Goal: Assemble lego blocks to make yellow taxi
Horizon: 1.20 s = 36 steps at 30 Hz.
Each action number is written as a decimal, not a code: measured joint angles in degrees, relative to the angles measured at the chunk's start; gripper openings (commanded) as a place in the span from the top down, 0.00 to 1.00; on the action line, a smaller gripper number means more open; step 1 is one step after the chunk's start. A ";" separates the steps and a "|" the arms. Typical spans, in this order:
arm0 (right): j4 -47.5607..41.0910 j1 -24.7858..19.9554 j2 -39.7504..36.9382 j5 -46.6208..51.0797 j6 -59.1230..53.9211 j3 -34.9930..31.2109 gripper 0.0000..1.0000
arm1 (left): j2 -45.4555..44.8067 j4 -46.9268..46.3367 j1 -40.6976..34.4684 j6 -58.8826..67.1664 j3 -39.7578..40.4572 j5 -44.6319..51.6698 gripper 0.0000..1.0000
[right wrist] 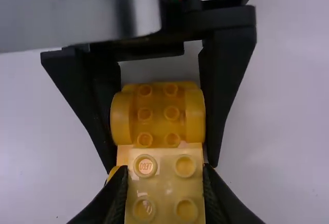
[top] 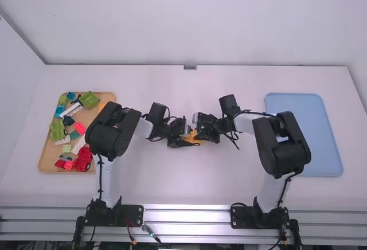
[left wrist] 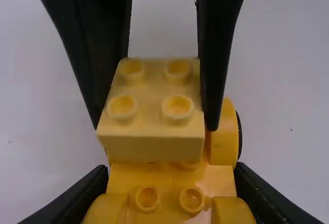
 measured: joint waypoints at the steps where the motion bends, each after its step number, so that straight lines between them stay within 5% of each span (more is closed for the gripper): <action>1: -0.66 0.00 0.04 0.13 -0.79 0.22 0.88 | 0.02 0.02 0.00 0.00 0.00 -0.02 0.51; 36: -2.64 2.73 -0.83 6.49 -0.07 1.25 0.91 | 0.02 0.74 -0.17 -1.49 0.00 -0.28 0.56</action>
